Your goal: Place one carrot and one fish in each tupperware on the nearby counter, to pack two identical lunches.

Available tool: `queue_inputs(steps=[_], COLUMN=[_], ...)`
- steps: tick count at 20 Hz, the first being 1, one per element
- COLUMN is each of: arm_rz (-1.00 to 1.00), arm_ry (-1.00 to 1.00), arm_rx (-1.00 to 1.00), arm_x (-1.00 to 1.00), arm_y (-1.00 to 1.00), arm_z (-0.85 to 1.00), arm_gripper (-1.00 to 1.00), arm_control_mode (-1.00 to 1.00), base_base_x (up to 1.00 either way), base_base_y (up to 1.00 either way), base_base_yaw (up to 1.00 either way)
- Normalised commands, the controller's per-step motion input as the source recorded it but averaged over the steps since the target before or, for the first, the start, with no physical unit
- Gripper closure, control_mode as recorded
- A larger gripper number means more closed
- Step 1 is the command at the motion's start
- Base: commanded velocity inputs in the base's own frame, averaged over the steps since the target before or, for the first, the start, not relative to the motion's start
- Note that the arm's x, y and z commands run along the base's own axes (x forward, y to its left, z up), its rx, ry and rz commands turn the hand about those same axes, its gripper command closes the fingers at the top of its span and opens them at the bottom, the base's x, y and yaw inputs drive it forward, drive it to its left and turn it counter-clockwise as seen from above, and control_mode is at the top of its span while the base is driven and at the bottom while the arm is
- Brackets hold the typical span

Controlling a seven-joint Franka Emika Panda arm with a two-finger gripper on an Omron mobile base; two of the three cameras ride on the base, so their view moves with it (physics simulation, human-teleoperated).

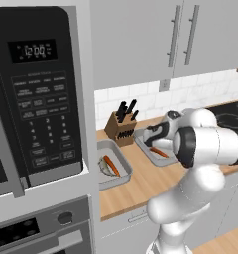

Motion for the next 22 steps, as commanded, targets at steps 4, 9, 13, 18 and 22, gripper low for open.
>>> queue_inputs(steps=[4, 9, 13, 18, 22], arm_rz=[0.00, 0.03, 0.05, 0.02, 0.00], arm_ry=[0.00, -0.06, -0.02, -0.03, -0.13], arm_rx=[0.00, 0.00, -0.02, -0.08, -0.07], arm_x=[-0.13, -1.00, -0.97, -0.99, -0.90], arm_y=[0.00, 0.02, 0.19, 0.38, 0.34], arm_z=[0.20, 0.75, 0.84, 0.55, 0.63], arm_gripper=[-1.00, -1.00, -1.00, -1.00, -1.00], arm_control_mode=[-1.00, -1.00, -1.00, -1.00, -1.00], base_base_x=[0.00, 0.00, 0.00, 0.00, 0.00], base_base_y=[0.00, 0.00, 0.00, 0.00, 0.00], base_base_yaw=[0.00, 0.00, 0.00, 0.00, 0.00])
